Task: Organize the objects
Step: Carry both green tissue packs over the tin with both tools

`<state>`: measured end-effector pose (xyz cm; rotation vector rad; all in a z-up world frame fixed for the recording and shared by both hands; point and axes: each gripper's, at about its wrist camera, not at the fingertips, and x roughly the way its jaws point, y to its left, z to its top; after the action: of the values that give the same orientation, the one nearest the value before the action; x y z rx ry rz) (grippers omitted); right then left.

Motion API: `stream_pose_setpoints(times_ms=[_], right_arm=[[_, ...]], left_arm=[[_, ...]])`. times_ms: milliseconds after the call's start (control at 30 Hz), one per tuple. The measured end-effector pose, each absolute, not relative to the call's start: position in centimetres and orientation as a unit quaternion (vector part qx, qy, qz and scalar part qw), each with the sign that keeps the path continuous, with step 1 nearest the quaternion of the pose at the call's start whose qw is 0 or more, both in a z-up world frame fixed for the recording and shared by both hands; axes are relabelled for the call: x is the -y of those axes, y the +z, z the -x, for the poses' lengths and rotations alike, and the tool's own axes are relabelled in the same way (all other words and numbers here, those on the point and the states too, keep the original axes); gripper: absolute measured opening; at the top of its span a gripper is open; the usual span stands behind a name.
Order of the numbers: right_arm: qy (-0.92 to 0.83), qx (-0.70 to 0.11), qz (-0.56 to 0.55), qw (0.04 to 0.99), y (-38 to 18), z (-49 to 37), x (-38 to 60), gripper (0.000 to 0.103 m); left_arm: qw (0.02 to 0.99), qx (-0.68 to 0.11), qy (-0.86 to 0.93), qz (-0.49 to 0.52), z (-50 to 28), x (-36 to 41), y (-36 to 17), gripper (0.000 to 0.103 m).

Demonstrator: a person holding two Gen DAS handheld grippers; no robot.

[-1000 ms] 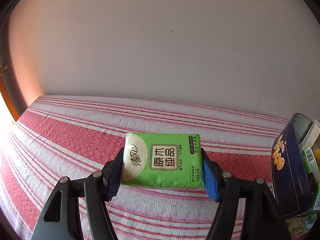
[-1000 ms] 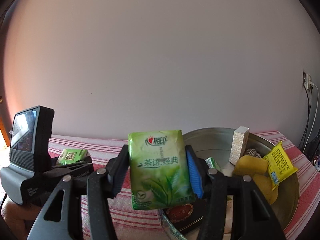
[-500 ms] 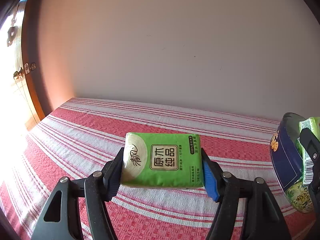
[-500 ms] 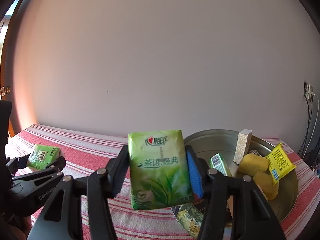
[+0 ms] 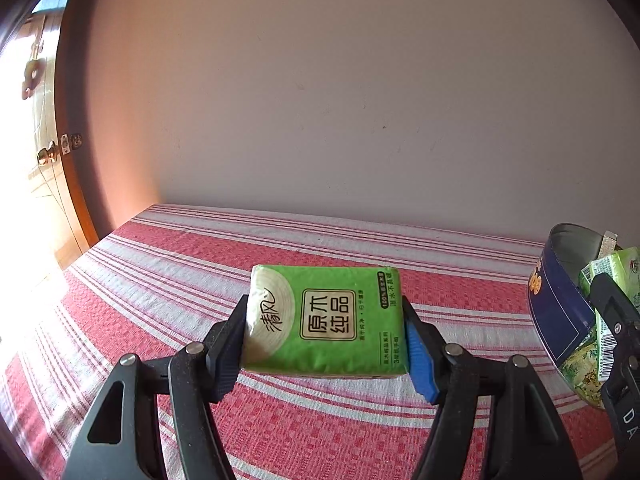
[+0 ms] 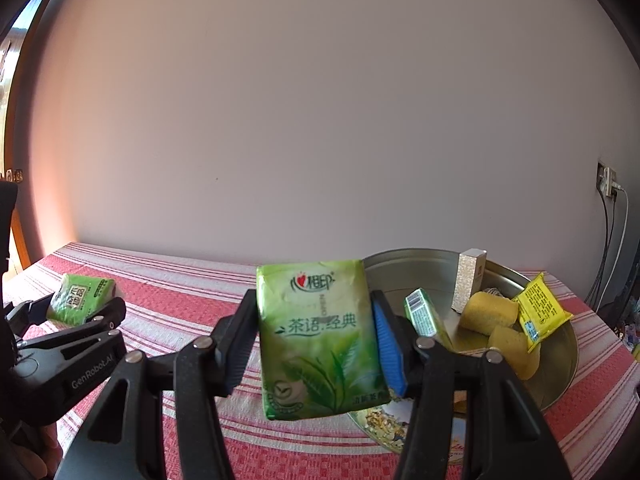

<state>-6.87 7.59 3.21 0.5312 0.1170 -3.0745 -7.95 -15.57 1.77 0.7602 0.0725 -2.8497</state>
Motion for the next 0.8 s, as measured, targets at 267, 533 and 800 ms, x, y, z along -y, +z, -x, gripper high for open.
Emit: stream_pose_setpoints(times_ms=[267, 533, 800], right_arm=[[-0.984, -0.04, -0.172, 0.016, 3.0, 5.4, -7.6, 0.055], [-0.983, -0.031, -0.178, 0.018, 3.3, 4.6, -8.1, 0.055], [-0.984, -0.032, -0.175, 0.02, 3.4, 3.8, -8.9, 0.055]], left_arm=[[0.101, -0.026, -0.962, -0.252, 6.3, 14.6, 2.0, 0.07], [0.104, -0.027, -0.962, -0.253, 4.2, 12.0, 2.7, 0.07], [0.1, -0.021, -0.962, -0.252, 3.5, 11.4, 2.5, 0.07]])
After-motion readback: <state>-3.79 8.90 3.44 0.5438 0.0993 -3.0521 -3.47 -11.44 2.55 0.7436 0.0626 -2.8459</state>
